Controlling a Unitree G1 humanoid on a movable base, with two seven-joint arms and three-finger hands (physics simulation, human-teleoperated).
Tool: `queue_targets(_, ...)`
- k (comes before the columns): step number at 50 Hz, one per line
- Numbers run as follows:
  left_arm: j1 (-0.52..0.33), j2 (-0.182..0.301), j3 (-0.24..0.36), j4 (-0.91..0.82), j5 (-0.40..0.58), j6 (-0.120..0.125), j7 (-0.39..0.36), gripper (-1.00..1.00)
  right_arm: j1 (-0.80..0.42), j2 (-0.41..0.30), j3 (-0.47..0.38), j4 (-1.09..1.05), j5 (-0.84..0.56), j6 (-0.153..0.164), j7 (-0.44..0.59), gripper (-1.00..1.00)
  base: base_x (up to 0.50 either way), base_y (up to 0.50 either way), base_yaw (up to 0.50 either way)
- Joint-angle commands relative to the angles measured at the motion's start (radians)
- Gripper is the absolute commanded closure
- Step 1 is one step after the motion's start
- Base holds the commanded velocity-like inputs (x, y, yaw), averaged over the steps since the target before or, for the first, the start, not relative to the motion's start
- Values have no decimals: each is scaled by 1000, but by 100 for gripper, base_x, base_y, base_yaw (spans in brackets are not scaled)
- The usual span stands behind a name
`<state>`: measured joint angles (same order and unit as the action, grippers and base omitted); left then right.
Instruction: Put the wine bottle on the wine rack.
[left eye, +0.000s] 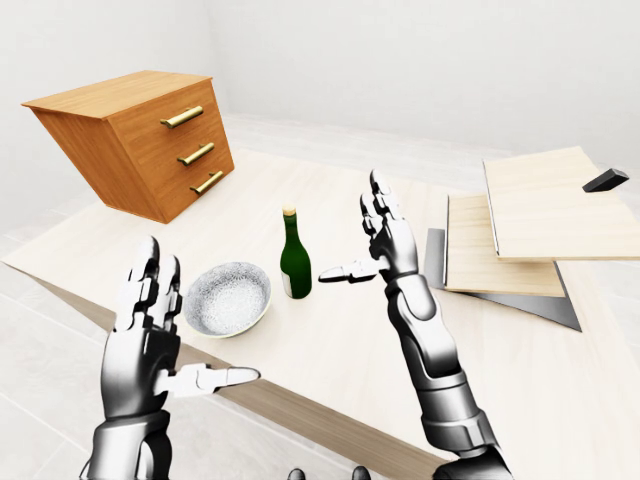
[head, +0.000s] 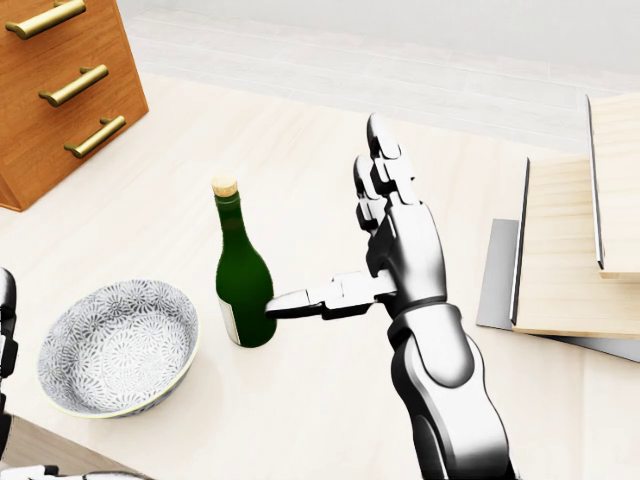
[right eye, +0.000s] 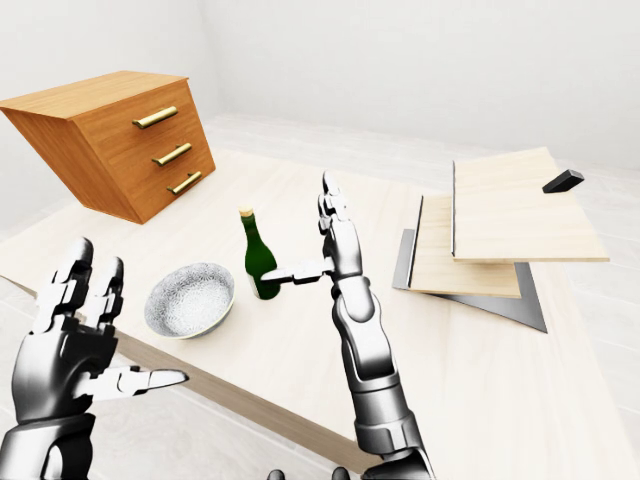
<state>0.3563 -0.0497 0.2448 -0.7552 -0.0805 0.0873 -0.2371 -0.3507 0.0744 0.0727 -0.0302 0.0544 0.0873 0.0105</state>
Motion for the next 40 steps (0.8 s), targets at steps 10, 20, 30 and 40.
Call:
queue_targets(10,-15,-44,100,20,-10,0,-66,-100,-130,39,17,129,-11,0,-51,-100,0,0,0)
queue_targets(20,-9,-48,101,1,-9,0,-70,-100,-175,54,14,249,-25,0,-58,-100,0,0,0)
queue_targets(30,-17,-46,144,-14,-24,0,-77,-100,-260,59,-14,466,-22,0,-63,-100,0,0,0)
queue_targets(40,-37,-49,157,-17,-18,0,-82,-100,-314,70,-12,588,-24,0,-54,-100,0,0,0)
